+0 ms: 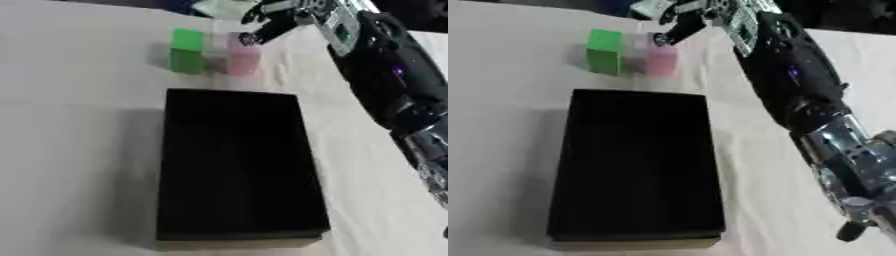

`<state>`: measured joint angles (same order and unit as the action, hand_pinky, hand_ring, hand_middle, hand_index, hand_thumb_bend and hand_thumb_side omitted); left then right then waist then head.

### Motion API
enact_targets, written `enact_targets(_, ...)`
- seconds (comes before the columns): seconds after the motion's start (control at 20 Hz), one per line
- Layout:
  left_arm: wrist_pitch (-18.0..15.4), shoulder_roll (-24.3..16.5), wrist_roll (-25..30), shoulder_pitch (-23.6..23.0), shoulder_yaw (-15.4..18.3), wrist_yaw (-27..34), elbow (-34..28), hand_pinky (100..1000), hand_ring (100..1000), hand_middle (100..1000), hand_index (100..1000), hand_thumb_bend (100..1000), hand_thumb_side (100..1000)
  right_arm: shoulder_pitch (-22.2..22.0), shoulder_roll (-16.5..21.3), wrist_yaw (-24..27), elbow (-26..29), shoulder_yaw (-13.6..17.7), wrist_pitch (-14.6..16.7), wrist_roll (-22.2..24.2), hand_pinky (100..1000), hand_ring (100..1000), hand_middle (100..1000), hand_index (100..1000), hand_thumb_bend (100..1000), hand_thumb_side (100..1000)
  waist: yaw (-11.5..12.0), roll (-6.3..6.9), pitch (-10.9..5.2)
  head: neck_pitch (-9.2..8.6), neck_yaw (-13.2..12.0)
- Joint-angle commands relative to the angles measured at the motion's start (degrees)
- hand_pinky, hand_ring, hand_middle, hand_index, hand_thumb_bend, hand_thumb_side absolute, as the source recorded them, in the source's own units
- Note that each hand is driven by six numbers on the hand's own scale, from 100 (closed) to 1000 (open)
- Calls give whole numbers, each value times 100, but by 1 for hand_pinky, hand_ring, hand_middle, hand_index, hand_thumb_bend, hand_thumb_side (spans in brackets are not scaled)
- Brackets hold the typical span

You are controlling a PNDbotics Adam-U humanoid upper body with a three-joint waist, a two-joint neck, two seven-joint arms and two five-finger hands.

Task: Pick up objects on the table and place them in the box.

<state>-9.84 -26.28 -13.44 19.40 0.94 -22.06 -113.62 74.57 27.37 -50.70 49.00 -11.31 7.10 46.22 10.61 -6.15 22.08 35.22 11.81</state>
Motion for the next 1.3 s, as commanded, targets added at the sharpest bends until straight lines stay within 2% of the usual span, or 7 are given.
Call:
enact_targets(0.05,-7,-132,26,35,54,-21,-97,779,782,816,822,177,1000,131,167,27,146,2,-25,4,982,1000,992,1000,198,880,4,28,-135,8,9)
enact_targets(0.55,-1,-127,59,34,68,-27,-97,780,782,816,823,160,1000,121,116,-364,-39,-156,153,89,981,1000,1000,1000,235,782,17,3,-138,2,2)
enact_targets(1.0,-2,-124,80,39,74,-30,-97,780,782,817,824,160,1000,77,147,-409,-102,-248,310,169,981,1000,1000,1000,236,769,30,6,-130,-17,4)
enact_targets(1.3,0,-115,94,50,70,-22,-97,781,782,817,824,169,1000,51,119,-505,-172,-243,375,46,972,1000,995,1000,248,755,69,-3,-103,-46,18)
